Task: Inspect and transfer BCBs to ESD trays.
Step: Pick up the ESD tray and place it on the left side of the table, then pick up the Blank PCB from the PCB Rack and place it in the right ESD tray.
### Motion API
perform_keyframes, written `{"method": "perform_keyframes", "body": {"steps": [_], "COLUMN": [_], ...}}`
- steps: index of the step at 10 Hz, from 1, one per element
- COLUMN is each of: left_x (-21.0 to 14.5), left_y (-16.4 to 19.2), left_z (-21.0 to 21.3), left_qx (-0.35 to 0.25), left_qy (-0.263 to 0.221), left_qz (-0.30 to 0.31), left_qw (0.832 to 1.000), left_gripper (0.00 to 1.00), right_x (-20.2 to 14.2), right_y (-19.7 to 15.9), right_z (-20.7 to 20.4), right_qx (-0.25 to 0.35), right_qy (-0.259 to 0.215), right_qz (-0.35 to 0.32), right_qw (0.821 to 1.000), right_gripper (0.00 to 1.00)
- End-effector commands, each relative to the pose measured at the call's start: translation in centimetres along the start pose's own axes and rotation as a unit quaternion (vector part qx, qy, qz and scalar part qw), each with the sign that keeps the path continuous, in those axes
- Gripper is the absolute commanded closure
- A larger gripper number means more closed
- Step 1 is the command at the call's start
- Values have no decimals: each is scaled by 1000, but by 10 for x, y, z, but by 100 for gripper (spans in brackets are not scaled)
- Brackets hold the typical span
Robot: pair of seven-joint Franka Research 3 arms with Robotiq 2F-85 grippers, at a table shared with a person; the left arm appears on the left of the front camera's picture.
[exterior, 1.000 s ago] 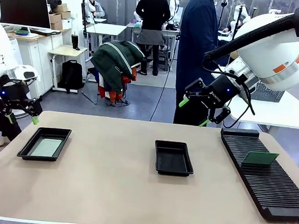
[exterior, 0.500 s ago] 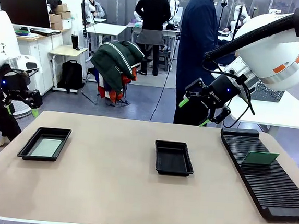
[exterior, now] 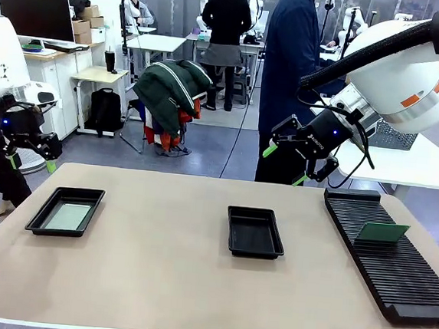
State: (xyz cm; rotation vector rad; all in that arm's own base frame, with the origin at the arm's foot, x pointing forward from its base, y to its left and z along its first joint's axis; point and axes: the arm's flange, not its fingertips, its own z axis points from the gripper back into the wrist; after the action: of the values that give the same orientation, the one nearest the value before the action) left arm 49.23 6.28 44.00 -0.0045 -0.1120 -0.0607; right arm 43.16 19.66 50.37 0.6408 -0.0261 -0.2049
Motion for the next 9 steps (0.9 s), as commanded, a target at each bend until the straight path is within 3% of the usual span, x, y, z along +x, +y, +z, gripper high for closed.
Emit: {"method": "perform_keyframes", "body": {"steps": [1, 9], "left_x": [-1, -1], "left_y": [0, 0], "left_z": [-3, -3], "left_qx": [-3, -3], "left_qy": [-2, -2], "left_qz": [1, 1], "left_qw": [1000, 1000], "left_gripper": [10, 10], "right_x": [2, 2], "right_y": [1, 1], "right_z": [0, 0], "right_qx": [-9, -9], "right_qy": [-2, -2], "right_qz": [-2, -2], "right_qw": [1000, 1000], "right_gripper": [0, 0]}}
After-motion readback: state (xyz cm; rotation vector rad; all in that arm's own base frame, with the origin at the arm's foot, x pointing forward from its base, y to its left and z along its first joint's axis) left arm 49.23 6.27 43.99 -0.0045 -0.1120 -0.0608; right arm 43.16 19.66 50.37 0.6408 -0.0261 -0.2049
